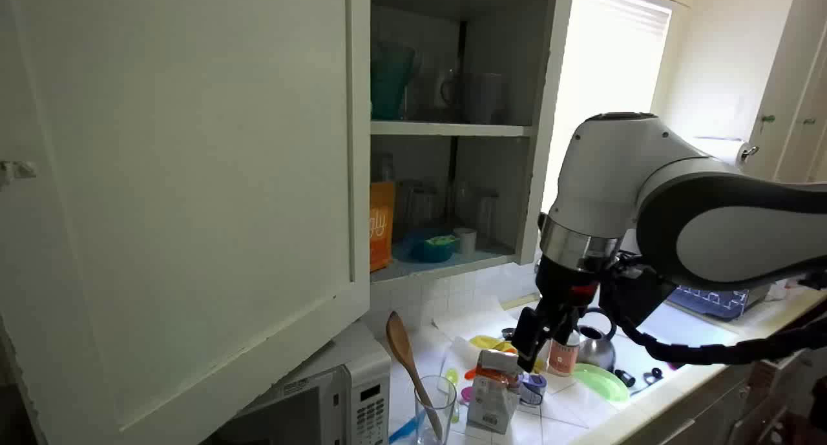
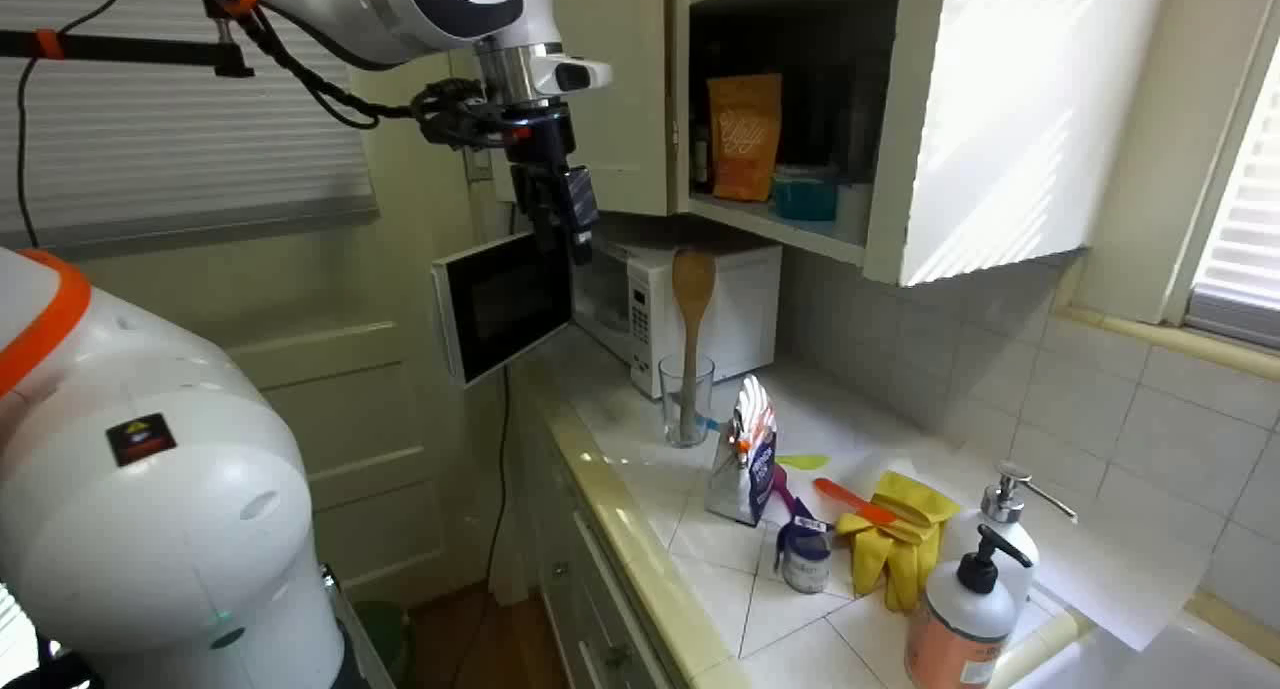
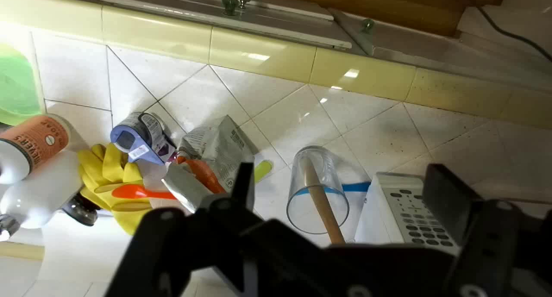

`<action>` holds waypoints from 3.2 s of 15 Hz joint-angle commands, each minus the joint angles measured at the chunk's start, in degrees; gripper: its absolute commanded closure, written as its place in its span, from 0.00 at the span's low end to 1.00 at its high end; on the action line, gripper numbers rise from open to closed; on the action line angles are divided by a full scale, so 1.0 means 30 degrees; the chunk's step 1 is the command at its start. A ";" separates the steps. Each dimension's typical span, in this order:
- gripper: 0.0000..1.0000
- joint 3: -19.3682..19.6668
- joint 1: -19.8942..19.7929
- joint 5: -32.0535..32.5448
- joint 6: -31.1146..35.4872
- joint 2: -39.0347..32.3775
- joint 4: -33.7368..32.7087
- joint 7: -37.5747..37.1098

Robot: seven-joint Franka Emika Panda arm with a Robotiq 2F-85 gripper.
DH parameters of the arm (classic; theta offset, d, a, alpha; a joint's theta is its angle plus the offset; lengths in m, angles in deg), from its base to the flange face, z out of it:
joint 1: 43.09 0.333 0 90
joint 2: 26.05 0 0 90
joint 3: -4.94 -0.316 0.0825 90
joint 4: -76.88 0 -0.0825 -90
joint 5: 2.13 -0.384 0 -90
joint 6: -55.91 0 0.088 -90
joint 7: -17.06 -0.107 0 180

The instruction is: Put the white packet on the top shelf of the open upper cabinet.

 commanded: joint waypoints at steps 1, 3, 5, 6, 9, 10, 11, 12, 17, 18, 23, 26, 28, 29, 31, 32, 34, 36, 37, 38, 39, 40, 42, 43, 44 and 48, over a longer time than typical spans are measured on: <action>0.00 0.0171 0.0200 0.0133 -0.0047 -0.0044 -0.0043 -0.0105; 0.00 0.0171 0.0200 0.0133 -0.0047 -0.0044 -0.0044 -0.0105; 0.00 0.0171 0.0200 0.0133 -0.0047 -0.0043 -0.0044 -0.0105; 0.00 0.0171 0.0200 0.0133 -0.0047 -0.0043 -0.0044 -0.0105; 0.00 0.0171 0.0200 0.0133 -0.0047 -0.0043 -0.0044 -0.0105; 0.00 0.0171 0.0200 0.0133 -0.0047 -0.0043 -0.0044 -0.0105; 0.00 0.0171 0.0200 0.0133 -0.0047 -0.0043 -0.0044 -0.0105; 0.00 0.0171 0.0200 0.0133 -0.0047 -0.0043 -0.0044 -0.0105; 0.00 0.0171 0.0200 0.0133 -0.0047 -0.0043 -0.0044 -0.0105; 0.00 0.0171 0.0200 0.0133 -0.0047 -0.0043 -0.0044 -0.0104; 0.00 0.0171 0.0200 0.0133 -0.0047 -0.0043 -0.0044 -0.0104; 0.00 0.0171 0.0200 0.0133 -0.0047 -0.0043 -0.0044 -0.0104; 0.00 0.0171 0.0200 0.0133 -0.0047 -0.0044 -0.0044 -0.0104; 0.00 0.0171 0.0200 0.0133 -0.0047 -0.0044 -0.0044 -0.0104; 0.00 0.0171 0.0200 0.0133 -0.0047 -0.0043 -0.0044 -0.0104; 0.00 0.0551 0.0108 -0.0011 0.0258 -0.0001 0.0190 0.0129; 0.00 0.1677 0.0030 -0.0568 0.0706 0.0270 0.0847 0.0816; 0.00 0.3095 -0.0197 -0.0965 0.1007 0.0642 0.1649 0.1833; 0.00 0.3850 -0.0447 -0.1074 0.1120 0.0814 0.2057 0.2333; 0.00 0.4650 -0.0666 -0.1206 0.1328 0.0820 0.2422 0.2981; 0.00 0.5365 -0.0930 -0.1316 0.1602 0.0672 0.2714 0.3551; 0.00 0.6095 -0.1202 -0.1460 0.1674 0.0610 0.2984 0.4138; 0.00 0.7187 -0.1847 -0.1624 0.2232 0.0149 0.3401 0.4924; 0.00 0.7619 -0.2137 -0.1749 0.2260 0.0110 0.3506 0.5152; 0.00 0.7983 -0.2350 -0.1899 0.2603 -0.0184 0.3597 0.5454; 0.00 0.7769 -0.2921 -0.1179 0.2717 -0.0769 0.3215 0.5852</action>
